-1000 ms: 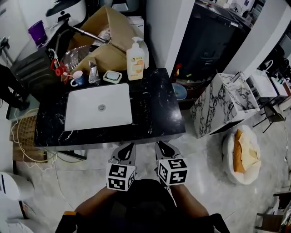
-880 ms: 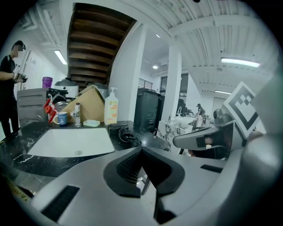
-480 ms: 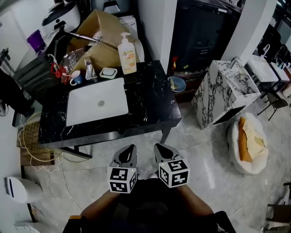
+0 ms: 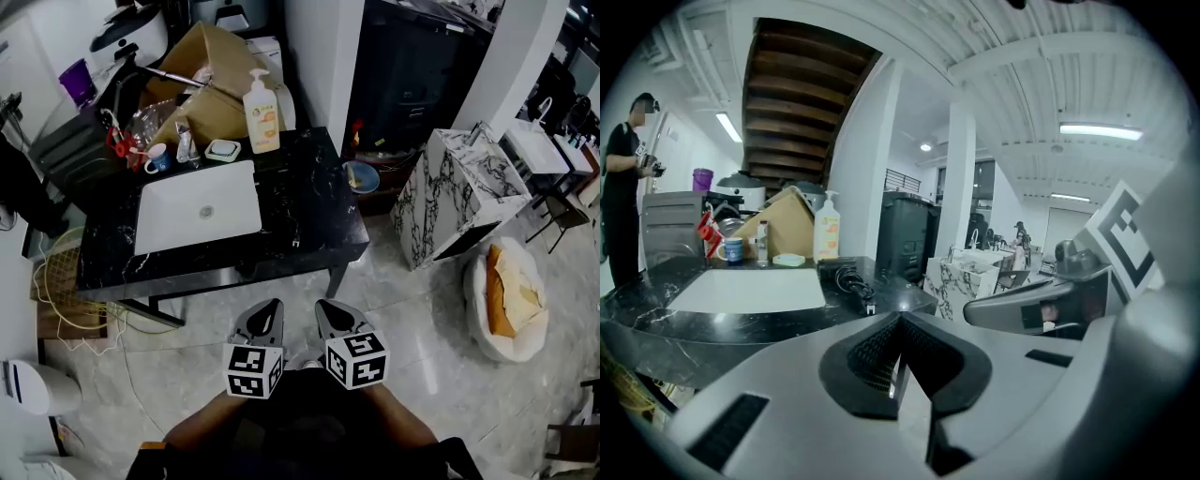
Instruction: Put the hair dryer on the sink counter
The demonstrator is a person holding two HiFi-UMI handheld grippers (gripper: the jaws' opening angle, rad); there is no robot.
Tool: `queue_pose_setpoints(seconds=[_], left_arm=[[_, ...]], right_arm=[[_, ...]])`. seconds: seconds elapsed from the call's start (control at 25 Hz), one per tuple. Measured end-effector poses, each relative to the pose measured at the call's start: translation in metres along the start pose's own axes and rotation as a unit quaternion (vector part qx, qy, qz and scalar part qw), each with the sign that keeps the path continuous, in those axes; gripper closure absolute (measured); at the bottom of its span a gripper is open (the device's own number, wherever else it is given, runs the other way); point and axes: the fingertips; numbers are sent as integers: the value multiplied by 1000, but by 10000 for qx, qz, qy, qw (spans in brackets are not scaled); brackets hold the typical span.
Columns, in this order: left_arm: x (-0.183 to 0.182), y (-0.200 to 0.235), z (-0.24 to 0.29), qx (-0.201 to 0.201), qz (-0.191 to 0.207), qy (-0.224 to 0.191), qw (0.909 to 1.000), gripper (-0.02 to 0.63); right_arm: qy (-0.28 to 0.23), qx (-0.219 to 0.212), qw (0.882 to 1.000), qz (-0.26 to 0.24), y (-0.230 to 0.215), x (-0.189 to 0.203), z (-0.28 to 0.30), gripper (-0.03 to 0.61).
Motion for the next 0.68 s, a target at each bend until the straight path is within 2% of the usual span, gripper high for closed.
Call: queue_pose_setpoints(seconds=[0.68], left_arm=[[-2, 3, 0, -20, -34, -28, 10000, 606]], right_arm=[[-6, -42, 10000, -39, 3, -1, 2, 565]])
Point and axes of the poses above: the fingertips, and each gripper's own axes: z forward along the fingers, y to its left, x out of its underside, and after that the axes turned 14 degrees about -y, right-handed
